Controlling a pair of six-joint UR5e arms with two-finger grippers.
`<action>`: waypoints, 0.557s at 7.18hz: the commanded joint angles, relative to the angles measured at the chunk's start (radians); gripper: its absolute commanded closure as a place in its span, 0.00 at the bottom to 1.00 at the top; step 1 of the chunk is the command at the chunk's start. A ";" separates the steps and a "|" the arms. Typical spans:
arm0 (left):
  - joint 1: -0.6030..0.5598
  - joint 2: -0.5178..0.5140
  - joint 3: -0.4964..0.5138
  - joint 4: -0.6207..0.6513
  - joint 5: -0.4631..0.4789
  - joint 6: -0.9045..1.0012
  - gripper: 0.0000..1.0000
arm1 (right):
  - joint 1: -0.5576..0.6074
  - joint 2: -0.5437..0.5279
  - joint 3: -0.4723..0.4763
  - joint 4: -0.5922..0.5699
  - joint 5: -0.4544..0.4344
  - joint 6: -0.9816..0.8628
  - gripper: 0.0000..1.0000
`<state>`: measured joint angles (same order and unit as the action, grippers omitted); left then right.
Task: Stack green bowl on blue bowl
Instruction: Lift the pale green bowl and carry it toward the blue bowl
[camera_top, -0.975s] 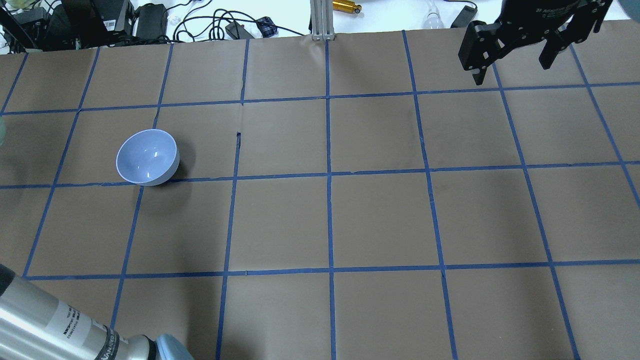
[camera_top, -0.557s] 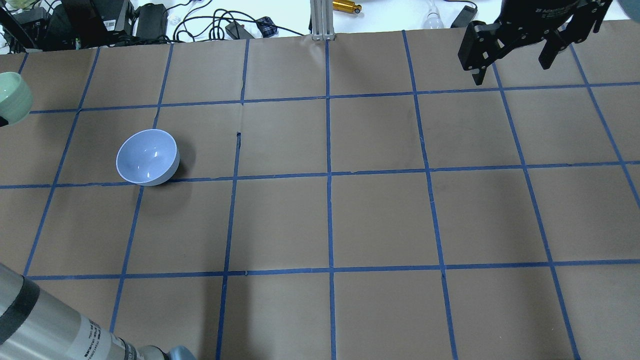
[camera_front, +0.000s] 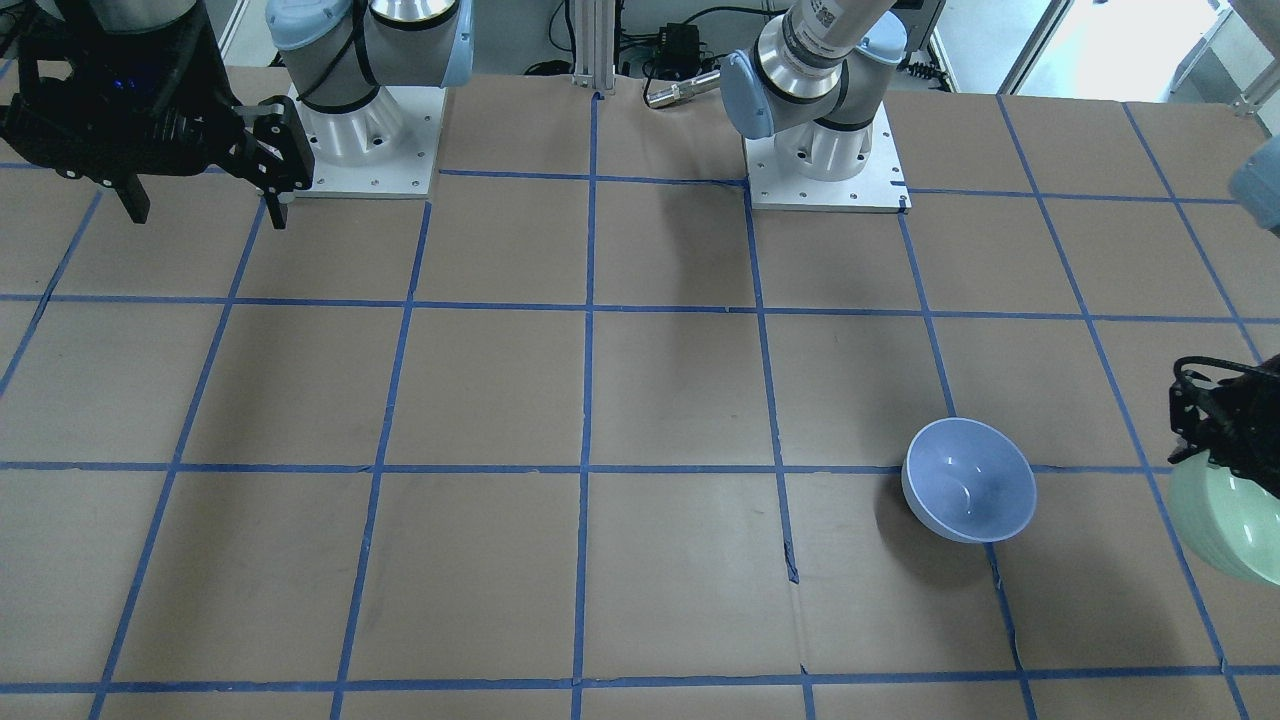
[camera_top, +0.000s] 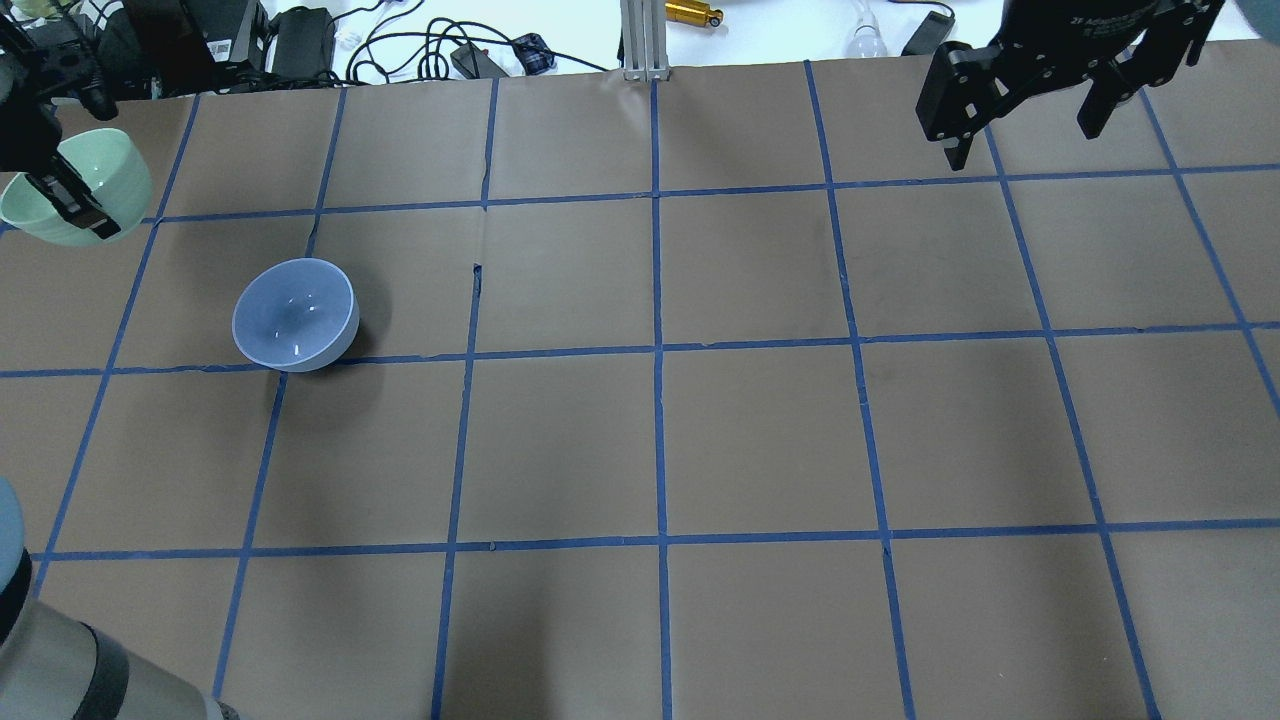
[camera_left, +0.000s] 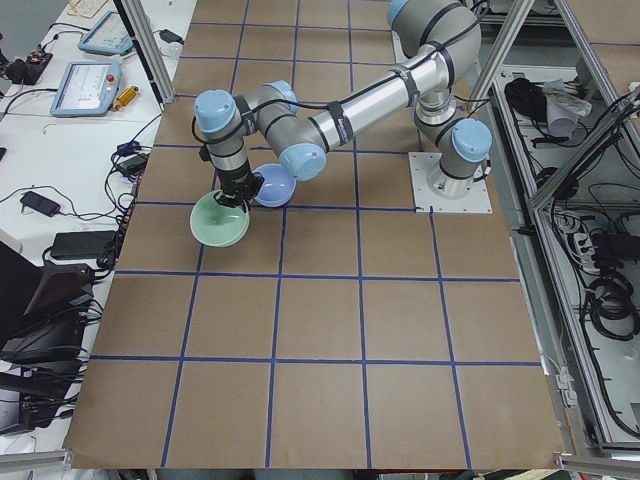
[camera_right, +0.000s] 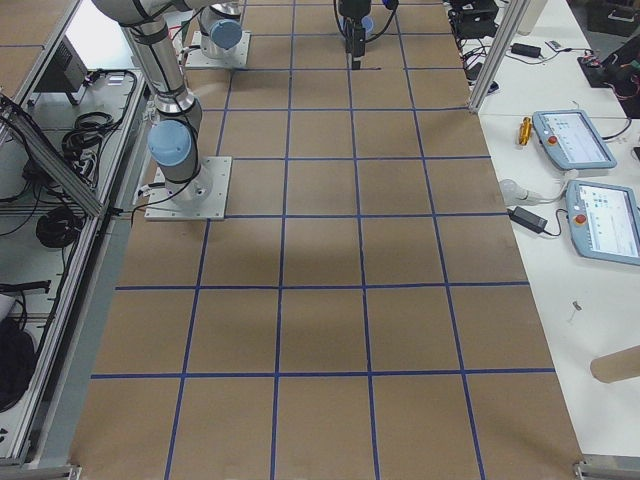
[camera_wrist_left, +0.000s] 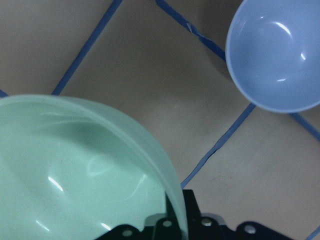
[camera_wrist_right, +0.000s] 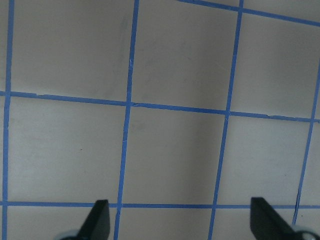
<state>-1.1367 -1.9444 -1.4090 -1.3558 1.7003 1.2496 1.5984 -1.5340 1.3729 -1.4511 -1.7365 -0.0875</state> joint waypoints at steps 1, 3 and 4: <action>-0.141 0.053 -0.073 0.037 0.053 -0.229 1.00 | -0.002 0.000 0.000 0.000 0.000 0.000 0.00; -0.240 0.093 -0.144 0.072 0.061 -0.367 1.00 | 0.000 0.000 0.000 0.000 0.000 0.000 0.00; -0.245 0.108 -0.207 0.152 0.062 -0.380 1.00 | 0.000 0.000 0.000 0.000 0.000 0.000 0.00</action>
<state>-1.3580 -1.8556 -1.5527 -1.2728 1.7593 0.9102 1.5977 -1.5340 1.3729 -1.4511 -1.7365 -0.0874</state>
